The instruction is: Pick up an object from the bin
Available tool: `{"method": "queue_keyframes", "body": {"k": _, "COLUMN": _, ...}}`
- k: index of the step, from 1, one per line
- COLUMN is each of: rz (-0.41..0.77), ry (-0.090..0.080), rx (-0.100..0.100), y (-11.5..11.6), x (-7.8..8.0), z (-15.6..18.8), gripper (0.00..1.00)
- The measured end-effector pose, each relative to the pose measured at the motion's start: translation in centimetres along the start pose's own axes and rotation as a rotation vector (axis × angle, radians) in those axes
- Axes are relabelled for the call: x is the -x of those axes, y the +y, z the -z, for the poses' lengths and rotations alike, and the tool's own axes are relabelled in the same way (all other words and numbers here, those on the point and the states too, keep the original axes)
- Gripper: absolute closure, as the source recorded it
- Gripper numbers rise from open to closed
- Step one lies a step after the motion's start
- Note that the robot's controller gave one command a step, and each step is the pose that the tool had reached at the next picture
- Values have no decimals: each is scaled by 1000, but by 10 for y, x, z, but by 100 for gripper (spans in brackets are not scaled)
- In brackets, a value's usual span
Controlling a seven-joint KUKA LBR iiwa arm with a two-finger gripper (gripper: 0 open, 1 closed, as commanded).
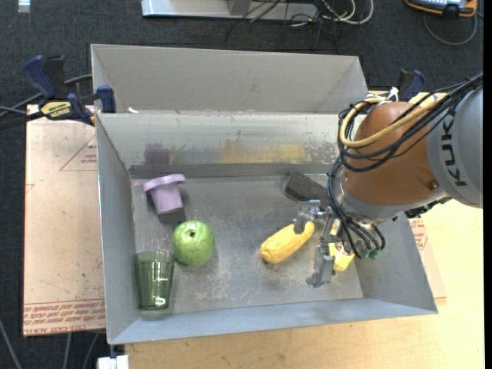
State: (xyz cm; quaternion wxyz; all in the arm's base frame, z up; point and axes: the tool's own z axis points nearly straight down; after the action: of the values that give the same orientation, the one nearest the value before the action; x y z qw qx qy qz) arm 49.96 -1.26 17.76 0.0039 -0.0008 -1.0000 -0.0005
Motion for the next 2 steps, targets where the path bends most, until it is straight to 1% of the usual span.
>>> {"method": "queue_keyframes", "body": {"k": 1, "rz": 1, "ry": -8, "rx": 0, "y": 0, "x": 2, "z": 4, "gripper": 0}}
{"method": "queue_keyframes", "body": {"k": 2, "rz": 71, "ry": -13, "rx": 0, "y": -5, "x": 20, "z": -11, "gripper": 0}}
